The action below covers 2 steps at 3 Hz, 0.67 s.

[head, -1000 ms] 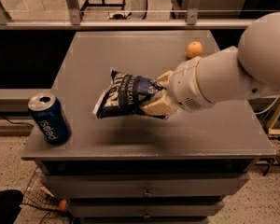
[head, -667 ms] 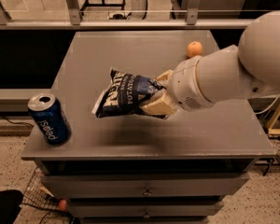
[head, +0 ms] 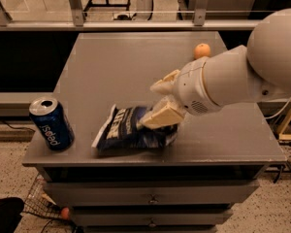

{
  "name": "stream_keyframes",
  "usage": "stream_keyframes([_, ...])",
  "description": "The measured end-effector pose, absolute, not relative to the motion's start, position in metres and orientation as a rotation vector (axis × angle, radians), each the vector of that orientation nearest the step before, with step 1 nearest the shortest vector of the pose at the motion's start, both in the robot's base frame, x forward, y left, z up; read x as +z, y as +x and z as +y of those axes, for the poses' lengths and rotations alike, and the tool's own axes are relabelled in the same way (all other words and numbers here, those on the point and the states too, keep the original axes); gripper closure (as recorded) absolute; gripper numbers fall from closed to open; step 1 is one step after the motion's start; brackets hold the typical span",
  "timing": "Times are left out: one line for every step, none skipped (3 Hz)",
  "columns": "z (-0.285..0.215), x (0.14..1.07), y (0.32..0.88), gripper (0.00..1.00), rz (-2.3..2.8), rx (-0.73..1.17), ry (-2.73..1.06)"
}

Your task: Move blue chip bag near pepsi can

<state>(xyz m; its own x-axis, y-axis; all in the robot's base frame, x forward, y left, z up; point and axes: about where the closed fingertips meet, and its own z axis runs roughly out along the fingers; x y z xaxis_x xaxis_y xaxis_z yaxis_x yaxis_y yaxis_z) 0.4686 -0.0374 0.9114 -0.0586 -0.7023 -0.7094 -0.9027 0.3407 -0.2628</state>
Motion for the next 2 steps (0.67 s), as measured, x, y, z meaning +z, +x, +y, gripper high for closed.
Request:
stream_keyframes([-0.036, 0.9132, 0.4676, 0.0, 1.813, 0.316, -1.423])
stream_keyframes([-0.0359, 0.9132, 0.4675, 0.0, 1.813, 0.316, -1.423])
